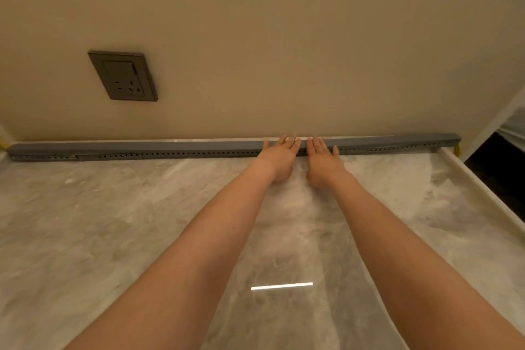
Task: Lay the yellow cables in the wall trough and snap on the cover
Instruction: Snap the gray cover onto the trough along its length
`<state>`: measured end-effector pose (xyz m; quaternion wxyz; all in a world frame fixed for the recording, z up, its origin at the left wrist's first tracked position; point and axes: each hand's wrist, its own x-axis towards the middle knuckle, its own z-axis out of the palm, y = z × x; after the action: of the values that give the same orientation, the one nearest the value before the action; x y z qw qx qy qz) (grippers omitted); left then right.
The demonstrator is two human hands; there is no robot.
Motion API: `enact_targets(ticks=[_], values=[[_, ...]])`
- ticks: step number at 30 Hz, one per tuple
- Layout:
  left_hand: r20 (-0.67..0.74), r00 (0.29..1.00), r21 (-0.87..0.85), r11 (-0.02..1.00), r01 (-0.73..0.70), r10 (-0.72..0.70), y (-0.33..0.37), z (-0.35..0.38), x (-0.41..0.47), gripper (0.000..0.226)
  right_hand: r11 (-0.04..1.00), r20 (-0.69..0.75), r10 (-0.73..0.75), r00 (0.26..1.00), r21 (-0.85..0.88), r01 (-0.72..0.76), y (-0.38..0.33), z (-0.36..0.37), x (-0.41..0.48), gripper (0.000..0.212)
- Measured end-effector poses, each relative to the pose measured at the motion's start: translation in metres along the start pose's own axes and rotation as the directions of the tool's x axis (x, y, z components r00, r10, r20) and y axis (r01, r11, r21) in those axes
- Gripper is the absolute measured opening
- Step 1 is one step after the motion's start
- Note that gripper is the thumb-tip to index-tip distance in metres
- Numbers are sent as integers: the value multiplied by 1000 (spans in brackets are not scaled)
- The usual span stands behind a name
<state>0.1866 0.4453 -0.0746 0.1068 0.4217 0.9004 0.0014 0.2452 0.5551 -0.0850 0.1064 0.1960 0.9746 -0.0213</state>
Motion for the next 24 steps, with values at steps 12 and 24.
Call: enact_targets(ticks=[12, 24], values=[[117, 989, 20, 996, 89, -91, 17, -3, 8, 70, 998, 55, -62, 997, 22, 61, 15, 0, -3, 81], [-13, 998, 18, 998, -62, 62, 101, -4, 53, 68, 996, -11, 65, 998, 59, -64, 96, -4, -6, 80]])
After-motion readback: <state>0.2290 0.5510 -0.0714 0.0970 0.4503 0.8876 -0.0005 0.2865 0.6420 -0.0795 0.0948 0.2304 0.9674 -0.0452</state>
